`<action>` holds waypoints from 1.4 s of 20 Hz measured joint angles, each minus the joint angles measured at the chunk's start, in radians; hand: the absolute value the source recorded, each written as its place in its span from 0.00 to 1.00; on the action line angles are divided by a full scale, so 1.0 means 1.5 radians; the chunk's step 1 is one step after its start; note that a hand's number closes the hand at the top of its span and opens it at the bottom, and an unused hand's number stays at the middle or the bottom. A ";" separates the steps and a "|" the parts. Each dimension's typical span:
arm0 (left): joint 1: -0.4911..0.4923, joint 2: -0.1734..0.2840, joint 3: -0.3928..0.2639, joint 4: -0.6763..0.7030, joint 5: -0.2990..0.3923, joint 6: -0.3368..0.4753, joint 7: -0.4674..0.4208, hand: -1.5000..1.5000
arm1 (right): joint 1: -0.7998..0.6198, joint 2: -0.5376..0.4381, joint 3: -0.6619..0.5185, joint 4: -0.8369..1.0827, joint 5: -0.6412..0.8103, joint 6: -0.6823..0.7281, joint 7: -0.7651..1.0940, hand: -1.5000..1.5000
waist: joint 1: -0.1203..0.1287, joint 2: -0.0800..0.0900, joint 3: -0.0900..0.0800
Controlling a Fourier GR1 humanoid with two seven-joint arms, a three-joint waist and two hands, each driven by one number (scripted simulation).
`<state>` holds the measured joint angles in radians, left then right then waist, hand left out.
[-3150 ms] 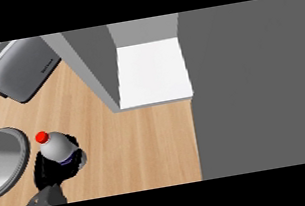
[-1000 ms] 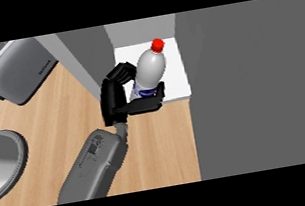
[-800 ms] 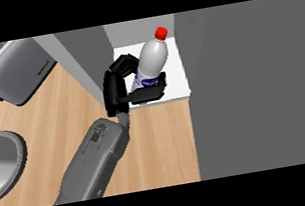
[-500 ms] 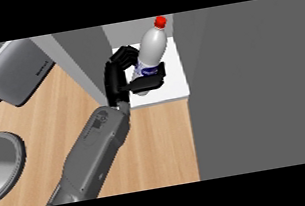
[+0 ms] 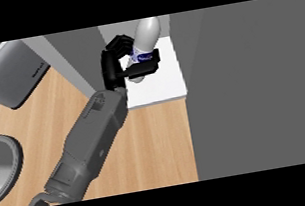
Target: Pick up the bottled water, place it into the cabinet and close the cabinet
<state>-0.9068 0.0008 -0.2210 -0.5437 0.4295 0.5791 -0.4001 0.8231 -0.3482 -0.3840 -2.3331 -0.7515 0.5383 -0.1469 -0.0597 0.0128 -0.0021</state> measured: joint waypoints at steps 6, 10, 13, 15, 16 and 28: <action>-0.065 0.001 0.014 0.098 -0.006 0.015 -0.030 0.00 | 0.007 0.008 0.002 0.002 -0.008 0.017 -0.012 0.00 | -0.006 0.002 0.000; -0.104 0.002 0.016 0.154 -0.015 0.023 -0.036 0.00 | 0.007 0.010 0.008 0.004 -0.011 0.024 -0.014 0.00 | -0.010 0.004 0.000; -0.127 0.003 0.020 0.188 -0.020 0.021 -0.037 0.00 | -0.001 0.005 0.002 0.006 -0.014 0.023 -0.012 0.00 | -0.010 0.005 0.000; -0.142 0.002 0.026 0.208 -0.021 0.022 -0.036 0.00 | -0.002 0.006 0.003 0.006 -0.015 0.024 -0.011 0.00 | -0.011 0.006 0.000; -0.144 0.003 0.028 0.218 -0.022 0.020 -0.039 0.00 | -0.005 0.007 0.008 0.007 -0.016 0.024 -0.011 0.00 | -0.011 0.006 0.000; -0.174 0.000 0.056 0.210 -0.004 -0.042 -0.120 0.00 | -0.015 0.000 0.003 0.004 -0.024 0.012 -0.006 0.00 | -0.009 0.004 0.000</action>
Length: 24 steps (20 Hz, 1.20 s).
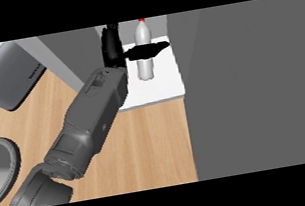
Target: Pick up the bottled water, place it into the cabinet and close the cabinet
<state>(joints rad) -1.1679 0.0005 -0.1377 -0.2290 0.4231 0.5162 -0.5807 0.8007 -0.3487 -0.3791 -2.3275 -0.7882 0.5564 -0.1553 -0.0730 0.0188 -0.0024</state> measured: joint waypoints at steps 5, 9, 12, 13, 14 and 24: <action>0.007 0.000 0.001 -0.016 0.016 -0.027 -0.031 0.00 | 0.000 0.004 -0.001 -0.002 -0.002 -0.001 0.002 0.00 | 0.004 -0.003 0.000; 0.032 0.000 -0.019 -0.053 0.046 -0.035 -0.046 0.00 | -0.008 0.004 0.005 -0.004 -0.003 -0.010 0.014 0.00 | 0.008 -0.007 0.000; 0.068 0.000 -0.055 -0.105 0.074 -0.028 -0.044 0.00 | -0.013 0.005 0.003 -0.004 -0.004 -0.018 0.022 0.00 | 0.013 -0.011 0.001; 0.074 0.000 -0.064 -0.120 0.081 -0.027 -0.041 0.00 | -0.009 0.011 0.005 -0.004 -0.003 -0.014 0.022 0.00 | 0.015 -0.012 0.001; 0.087 0.000 -0.077 -0.140 0.093 -0.023 -0.037 0.00 | -0.009 0.008 -0.001 -0.004 -0.004 -0.013 0.023 0.00 | 0.016 -0.013 0.001; 0.274 0.000 -0.239 -0.387 0.156 0.023 -0.010 0.00 | -0.009 0.009 -0.007 -0.008 -0.009 -0.031 0.038 0.00 | 0.039 -0.019 0.001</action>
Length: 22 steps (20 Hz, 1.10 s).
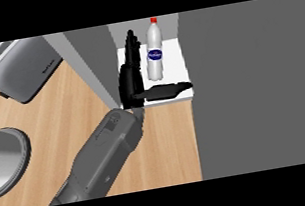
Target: Pick up the bottled water, place it into the cabinet and close the cabinet
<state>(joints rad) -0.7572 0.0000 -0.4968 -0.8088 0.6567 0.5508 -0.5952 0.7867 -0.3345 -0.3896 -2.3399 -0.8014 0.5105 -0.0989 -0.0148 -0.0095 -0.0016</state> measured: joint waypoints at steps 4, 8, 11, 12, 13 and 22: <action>0.092 0.000 -0.047 -0.112 -0.004 0.026 0.002 0.00 | -0.001 0.005 -0.006 0.001 -0.001 0.001 0.001 0.00 | 0.008 0.000 0.000; 0.186 0.001 -0.099 -0.218 -0.019 0.057 0.000 0.00 | -0.006 -0.002 -0.019 0.001 -0.004 -0.003 0.006 0.00 | 0.011 0.000 0.000; 0.256 0.008 -0.139 -0.285 -0.030 0.055 -0.002 1.00 | -0.009 0.000 -0.015 0.000 -0.004 0.001 0.007 1.00 | 0.011 0.001 0.000; 0.275 0.022 -0.147 -0.310 -0.031 0.048 0.002 1.00 | -0.006 0.000 -0.015 -0.001 -0.004 0.007 0.007 1.00 | 0.011 0.001 0.000; 0.297 0.037 -0.158 -0.334 -0.034 0.041 0.004 1.00 | -0.004 -0.002 -0.016 0.001 -0.004 0.017 0.008 1.00 | 0.011 0.001 0.000; 0.433 0.167 -0.206 -0.518 -0.057 0.012 0.024 1.00 | -0.006 -0.018 0.025 -0.001 -0.002 0.064 0.031 1.00 | 0.012 0.002 0.000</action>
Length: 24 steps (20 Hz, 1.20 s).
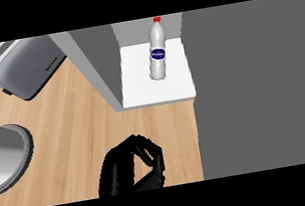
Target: Pick up the bottled water, place it into the cabinet and close the cabinet
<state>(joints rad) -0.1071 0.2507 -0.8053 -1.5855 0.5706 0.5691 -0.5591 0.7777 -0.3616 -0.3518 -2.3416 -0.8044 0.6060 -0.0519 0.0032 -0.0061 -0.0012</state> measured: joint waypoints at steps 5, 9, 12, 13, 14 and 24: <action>0.062 0.086 0.015 -0.072 0.004 -0.023 0.002 1.00 | 0.016 -0.021 0.022 -0.002 0.003 0.049 0.011 1.00 | -0.002 -0.001 0.000; 0.110 0.156 0.048 -0.118 0.020 -0.055 -0.010 1.00 | 0.022 -0.035 0.055 -0.006 0.006 0.088 0.016 1.00 | -0.001 -0.002 -0.001; 0.143 0.194 0.074 -0.151 0.033 -0.071 -0.022 0.00 | 0.024 -0.031 0.076 -0.010 0.008 0.105 0.010 1.00 | -0.004 -0.004 -0.002; 0.154 0.209 0.085 -0.161 0.043 -0.084 -0.026 0.00 | 0.022 -0.031 0.080 -0.011 0.009 0.107 0.007 1.00 | -0.003 -0.004 -0.002; 0.164 0.219 0.095 -0.169 0.051 -0.095 -0.032 0.00 | 0.022 -0.027 0.089 -0.012 0.010 0.110 0.006 1.00 | -0.005 -0.005 -0.003; 0.255 0.325 0.210 -0.241 0.124 -0.162 -0.060 0.00 | -0.007 -0.047 0.163 -0.018 0.021 0.130 0.021 1.00 | 0.005 -0.009 -0.006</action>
<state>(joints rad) 0.2751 0.7376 -0.4906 -1.9470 0.7566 0.3259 -0.6493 0.7676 -0.4325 -0.1075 -2.3682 -0.7730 0.8013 -0.0202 0.0105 -0.0193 -0.0100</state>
